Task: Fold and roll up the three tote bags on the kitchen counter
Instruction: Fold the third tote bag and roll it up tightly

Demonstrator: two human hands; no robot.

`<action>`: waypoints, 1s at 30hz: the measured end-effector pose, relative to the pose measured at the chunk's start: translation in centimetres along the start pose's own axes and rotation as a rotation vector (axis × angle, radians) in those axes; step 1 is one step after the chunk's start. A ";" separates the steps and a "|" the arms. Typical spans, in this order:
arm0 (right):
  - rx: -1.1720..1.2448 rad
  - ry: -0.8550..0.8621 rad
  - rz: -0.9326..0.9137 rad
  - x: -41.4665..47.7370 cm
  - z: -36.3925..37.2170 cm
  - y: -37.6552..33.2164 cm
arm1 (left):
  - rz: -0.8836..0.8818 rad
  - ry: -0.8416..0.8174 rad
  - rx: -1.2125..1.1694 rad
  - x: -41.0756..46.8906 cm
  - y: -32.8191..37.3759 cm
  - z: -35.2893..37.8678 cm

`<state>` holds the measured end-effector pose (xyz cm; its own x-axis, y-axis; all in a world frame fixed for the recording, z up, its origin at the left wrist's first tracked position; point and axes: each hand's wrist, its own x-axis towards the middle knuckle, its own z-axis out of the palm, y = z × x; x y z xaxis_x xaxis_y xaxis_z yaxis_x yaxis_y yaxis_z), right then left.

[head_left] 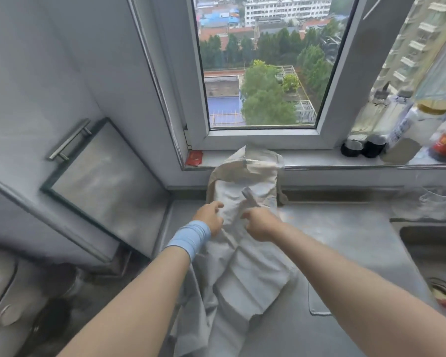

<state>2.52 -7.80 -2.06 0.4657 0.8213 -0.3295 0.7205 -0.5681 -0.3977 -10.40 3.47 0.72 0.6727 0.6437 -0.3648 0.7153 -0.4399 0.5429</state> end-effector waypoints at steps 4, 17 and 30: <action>0.019 -0.096 0.116 -1.7 7.0 0.5 | 0.065 0.047 0.203 -1.0 -2.4 3.4; -0.421 -0.239 0.318 -8.1 11.3 7.4 | 0.307 -0.098 0.419 -5.0 -4.1 9.5; -0.001 -0.181 0.317 -12.7 17.2 6.3 | 0.491 -0.170 0.551 -9.2 -4.7 13.2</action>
<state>-7.70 -22.73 -15.12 0.5675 0.5823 -0.5822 0.5558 -0.7926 -0.2509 -17.51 -8.65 -8.43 0.9264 0.2069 -0.3145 0.2867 -0.9292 0.2334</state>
